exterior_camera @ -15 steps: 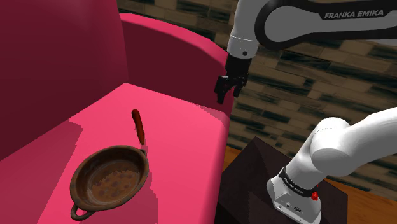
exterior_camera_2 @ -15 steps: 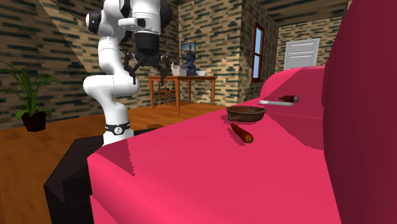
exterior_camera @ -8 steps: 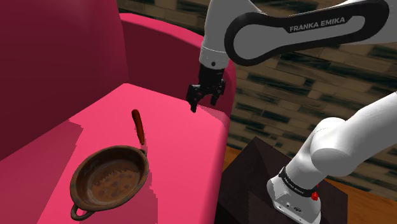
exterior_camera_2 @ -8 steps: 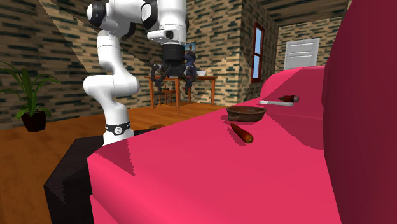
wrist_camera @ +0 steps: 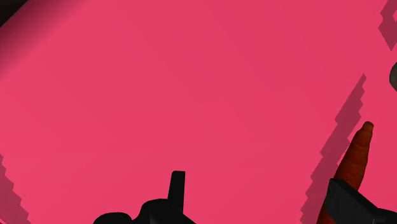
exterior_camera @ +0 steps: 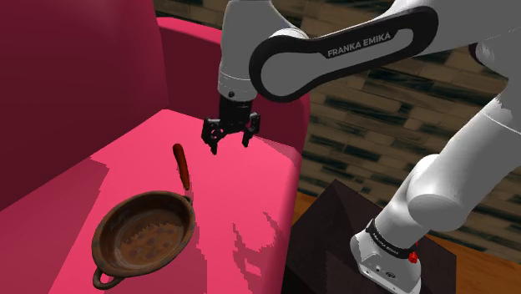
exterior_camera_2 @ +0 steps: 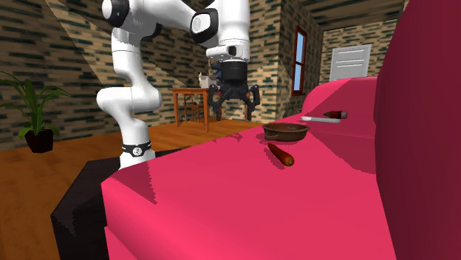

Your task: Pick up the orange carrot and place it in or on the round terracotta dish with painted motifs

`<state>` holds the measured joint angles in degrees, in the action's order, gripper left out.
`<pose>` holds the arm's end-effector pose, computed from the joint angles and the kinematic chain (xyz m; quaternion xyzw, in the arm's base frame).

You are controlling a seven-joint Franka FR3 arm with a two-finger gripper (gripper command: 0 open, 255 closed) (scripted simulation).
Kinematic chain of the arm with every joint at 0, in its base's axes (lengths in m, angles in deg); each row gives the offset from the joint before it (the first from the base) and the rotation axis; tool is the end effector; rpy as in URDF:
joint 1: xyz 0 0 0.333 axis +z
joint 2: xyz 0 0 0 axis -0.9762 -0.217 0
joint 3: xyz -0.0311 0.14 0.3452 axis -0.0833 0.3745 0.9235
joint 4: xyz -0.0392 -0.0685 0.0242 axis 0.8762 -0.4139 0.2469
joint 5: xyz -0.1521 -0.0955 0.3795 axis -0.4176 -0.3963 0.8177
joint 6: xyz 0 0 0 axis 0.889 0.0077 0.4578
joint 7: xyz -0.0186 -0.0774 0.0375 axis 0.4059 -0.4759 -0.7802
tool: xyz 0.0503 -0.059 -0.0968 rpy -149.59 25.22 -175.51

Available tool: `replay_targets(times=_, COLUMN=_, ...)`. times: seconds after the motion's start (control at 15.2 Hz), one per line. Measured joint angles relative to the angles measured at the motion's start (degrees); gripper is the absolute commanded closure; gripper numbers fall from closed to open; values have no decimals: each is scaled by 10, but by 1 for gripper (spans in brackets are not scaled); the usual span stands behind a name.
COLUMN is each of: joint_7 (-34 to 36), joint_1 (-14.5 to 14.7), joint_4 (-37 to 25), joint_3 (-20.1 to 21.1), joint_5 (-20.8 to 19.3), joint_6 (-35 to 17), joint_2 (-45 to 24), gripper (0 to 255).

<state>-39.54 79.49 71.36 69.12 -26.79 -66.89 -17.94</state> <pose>0.4684 0.2886 0.4731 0.9906 -0.1351 0.0183 0.0056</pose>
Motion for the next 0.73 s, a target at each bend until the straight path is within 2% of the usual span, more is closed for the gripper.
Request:
replay_targets(times=0.26, joint_7=87, joint_1=13, joint_4=-71, joint_3=17, joint_5=-66, joint_6=-23, joint_2=-99, gripper=0)
replay_targets(times=0.53, joint_7=170, joint_1=49, joint_4=-168, joint_3=14, joint_5=-135, joint_6=-19, joint_2=-201, gripper=0)
replay_targets(times=0.73, joint_7=198, joint_1=66, joint_4=-205, joint_3=6, joint_5=-160, joint_6=-19, joint_2=-241, gripper=0)
